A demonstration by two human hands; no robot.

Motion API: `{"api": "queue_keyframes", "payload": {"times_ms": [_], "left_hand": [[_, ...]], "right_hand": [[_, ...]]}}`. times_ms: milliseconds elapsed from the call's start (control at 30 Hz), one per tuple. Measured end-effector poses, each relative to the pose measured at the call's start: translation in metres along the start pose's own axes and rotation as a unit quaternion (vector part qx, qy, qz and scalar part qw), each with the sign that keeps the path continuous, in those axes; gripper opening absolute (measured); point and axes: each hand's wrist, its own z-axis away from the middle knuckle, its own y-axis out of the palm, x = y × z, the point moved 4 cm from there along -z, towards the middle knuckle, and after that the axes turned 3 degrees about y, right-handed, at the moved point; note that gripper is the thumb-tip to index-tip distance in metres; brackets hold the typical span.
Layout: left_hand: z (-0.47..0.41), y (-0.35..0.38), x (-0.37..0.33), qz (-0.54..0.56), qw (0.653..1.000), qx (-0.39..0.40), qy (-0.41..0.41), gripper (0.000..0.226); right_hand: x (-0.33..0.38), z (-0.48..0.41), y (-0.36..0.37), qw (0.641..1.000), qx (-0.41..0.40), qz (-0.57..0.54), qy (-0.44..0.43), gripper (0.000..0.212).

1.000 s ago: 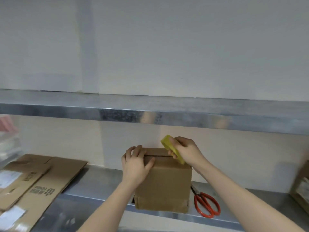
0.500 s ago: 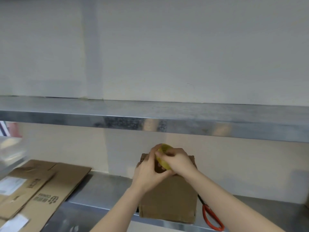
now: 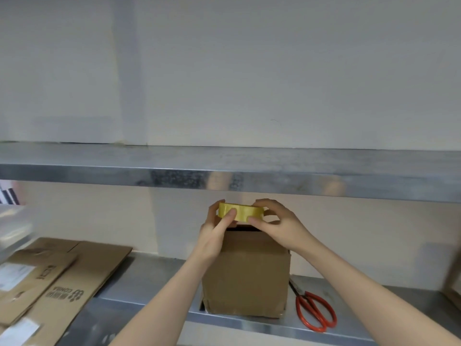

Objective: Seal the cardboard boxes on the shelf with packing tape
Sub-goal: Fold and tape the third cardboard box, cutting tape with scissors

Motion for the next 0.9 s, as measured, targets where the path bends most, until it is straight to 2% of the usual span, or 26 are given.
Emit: {"api": "queue_keyframes", "payload": {"times_ms": [133,200,300,367,467,567,700,800,900], "left_hand": [[-0.003,0.009,-0.010,-0.079,0.997,0.027,-0.003,0.058],[-0.004,0.008,-0.019,-0.145,0.988,-0.016,0.043,0.040],[-0.001,0.005,-0.030,-0.118,0.985,-0.071,0.107,0.016],[0.000,0.009,-0.032,-0.089,0.989,-0.052,0.108,0.016],[-0.002,0.016,-0.032,-0.073,0.993,-0.037,0.086,0.008],[-0.005,0.019,-0.031,-0.087,0.994,-0.031,0.063,0.004],[-0.006,0.020,-0.035,-0.097,0.993,-0.049,0.037,0.013],[-0.005,0.019,-0.034,-0.098,0.993,-0.065,0.001,0.015],[-0.002,0.024,-0.033,-0.087,0.994,-0.068,-0.016,0.017]], "right_hand": [[0.004,0.001,-0.004,0.999,-0.033,0.030,0.003,0.017],[0.004,0.002,-0.005,0.998,-0.061,0.032,0.009,0.025],[0.003,0.003,-0.009,0.994,-0.103,0.016,0.022,0.035],[0.008,0.004,-0.011,0.994,-0.102,0.030,0.016,0.037],[0.019,0.009,-0.011,0.995,-0.093,0.043,0.014,0.028],[0.029,0.015,-0.011,0.994,-0.090,0.061,0.023,0.029],[0.029,0.017,-0.010,0.993,-0.067,0.100,0.007,0.051],[0.013,0.017,-0.017,0.986,-0.145,0.076,0.032,0.069],[-0.006,0.023,-0.015,0.973,-0.196,-0.047,0.109,0.052]]}}
